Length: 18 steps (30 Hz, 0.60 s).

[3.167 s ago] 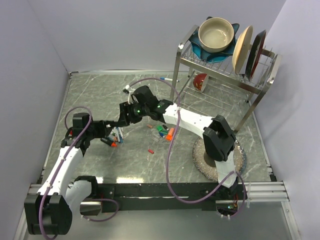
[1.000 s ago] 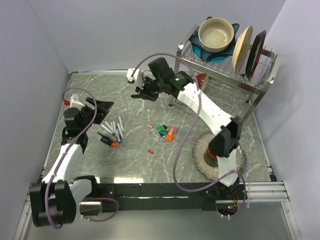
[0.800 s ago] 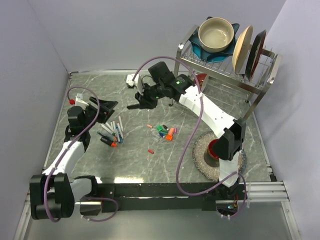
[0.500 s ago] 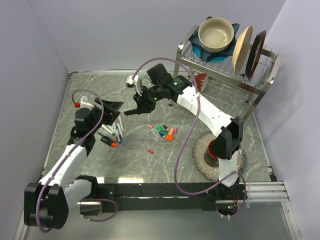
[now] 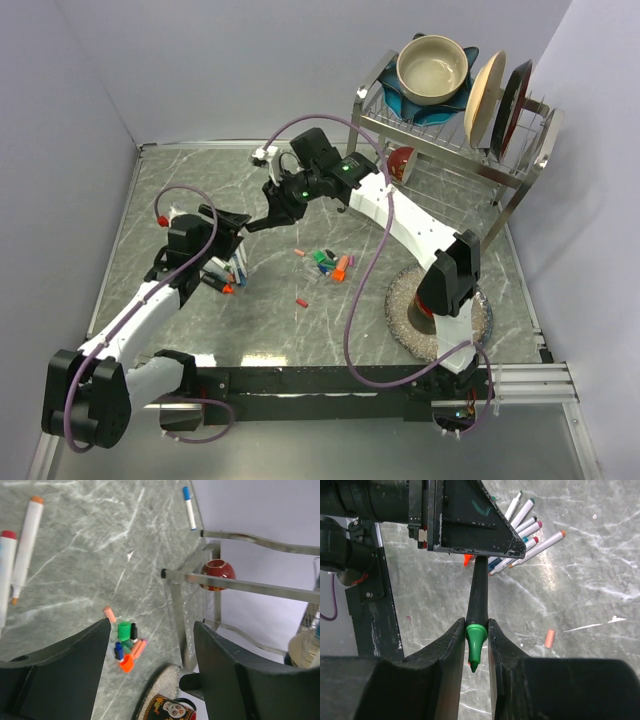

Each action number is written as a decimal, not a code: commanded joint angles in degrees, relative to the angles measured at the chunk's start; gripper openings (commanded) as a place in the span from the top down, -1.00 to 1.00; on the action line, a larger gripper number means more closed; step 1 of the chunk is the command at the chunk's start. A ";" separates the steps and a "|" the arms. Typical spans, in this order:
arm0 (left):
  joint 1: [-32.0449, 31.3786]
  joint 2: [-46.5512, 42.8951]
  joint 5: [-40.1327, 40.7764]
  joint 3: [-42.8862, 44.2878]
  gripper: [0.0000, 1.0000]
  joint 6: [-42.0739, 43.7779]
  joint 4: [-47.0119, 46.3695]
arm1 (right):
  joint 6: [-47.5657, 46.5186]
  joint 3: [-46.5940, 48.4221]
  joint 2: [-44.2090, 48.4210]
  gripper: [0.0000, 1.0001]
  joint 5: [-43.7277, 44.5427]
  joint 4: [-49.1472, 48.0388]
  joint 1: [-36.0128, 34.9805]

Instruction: Open the pen caps

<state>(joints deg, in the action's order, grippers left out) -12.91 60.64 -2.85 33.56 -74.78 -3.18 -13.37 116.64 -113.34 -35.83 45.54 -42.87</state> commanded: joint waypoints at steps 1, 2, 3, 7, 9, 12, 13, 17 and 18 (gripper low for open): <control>-1.51 0.44 -0.13 1.33 -0.45 -0.62 -0.42 | 2.73 1.48 -0.13 1.00 -0.20 -5.46 -0.37; -1.51 0.44 -0.14 0.90 -0.44 -0.71 -0.51 | 3.17 1.57 -0.21 1.00 -0.20 -5.63 -0.37; -1.59 0.62 -0.31 0.80 -0.45 -0.71 -0.77 | 3.34 1.75 -0.39 1.00 -0.20 -5.72 -0.20; -1.86 1.32 -0.66 0.54 -0.44 -0.80 -0.95 | 4.31 2.27 -0.83 1.00 0.67 -6.25 -0.37; -1.86 1.93 -1.28 0.19 -0.44 -0.89 -1.48 | 4.58 2.80 -1.09 1.00 1.03 -6.25 -0.28; -1.95 2.46 -1.89 -0.16 -0.44 -1.07 -1.91 | 4.66 3.07 -1.53 1.00 1.91 -6.34 -0.19; -1.95 2.46 -1.81 -0.25 -0.44 -1.24 -2.18 | 4.58 2.98 -1.71 1.00 2.00 -6.34 -0.28; -1.69 2.38 -0.85 0.10 -0.48 -0.72 -0.70 | 3.53 3.15 -1.97 1.00 2.96 -5.81 -0.19; -1.25 1.68 -0.40 0.54 -0.55 -0.11 0.01 | 2.91 3.42 -2.15 1.00 4.36 -5.29 -0.28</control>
<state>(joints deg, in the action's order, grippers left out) -14.09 63.40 -2.17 33.06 -75.70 -2.48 -9.54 117.12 -114.67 -34.00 43.07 -42.87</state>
